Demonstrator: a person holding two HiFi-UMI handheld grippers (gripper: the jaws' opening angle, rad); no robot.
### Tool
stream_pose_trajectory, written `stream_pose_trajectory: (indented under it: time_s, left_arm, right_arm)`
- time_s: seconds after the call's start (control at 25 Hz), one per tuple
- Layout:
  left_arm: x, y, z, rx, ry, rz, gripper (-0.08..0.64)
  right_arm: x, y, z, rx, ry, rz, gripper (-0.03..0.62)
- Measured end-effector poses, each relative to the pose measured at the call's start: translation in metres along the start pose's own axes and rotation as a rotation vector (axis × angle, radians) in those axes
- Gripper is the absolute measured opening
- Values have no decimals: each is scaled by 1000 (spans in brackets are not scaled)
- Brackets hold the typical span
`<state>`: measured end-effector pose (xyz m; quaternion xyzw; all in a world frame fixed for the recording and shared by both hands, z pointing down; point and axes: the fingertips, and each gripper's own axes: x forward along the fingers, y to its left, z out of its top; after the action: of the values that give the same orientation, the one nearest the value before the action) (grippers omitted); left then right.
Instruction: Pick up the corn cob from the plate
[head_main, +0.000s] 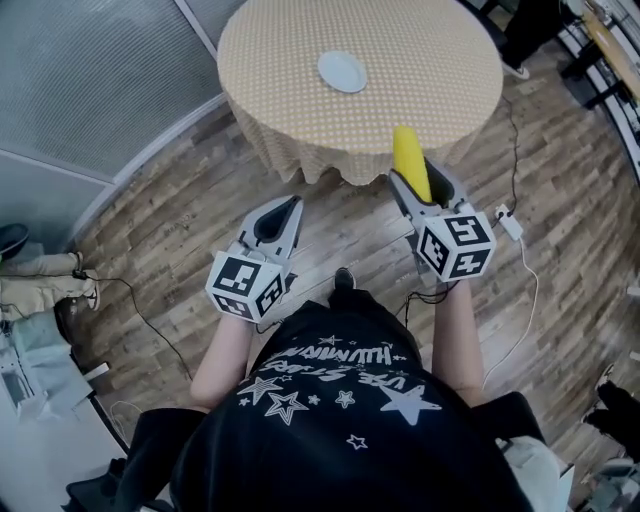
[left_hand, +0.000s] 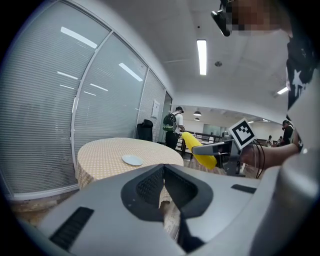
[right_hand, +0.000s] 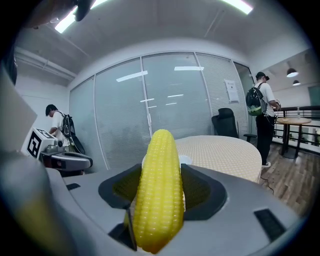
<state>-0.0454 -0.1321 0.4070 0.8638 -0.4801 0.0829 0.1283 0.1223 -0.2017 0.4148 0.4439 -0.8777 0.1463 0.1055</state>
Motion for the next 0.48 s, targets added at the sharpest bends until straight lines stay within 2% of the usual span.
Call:
stream_pose_trajectory:
  time_s: [0.16,0.48]
  left_arm:
    - [-34,1,-8,-10,-7,4,8]
    - [-85,-6,-3,34,-40,-17,9]
  right_arm:
    - [-17,34,1,0,-16,7,252]
    - [-49,89,0,-24,-43,-16,252]
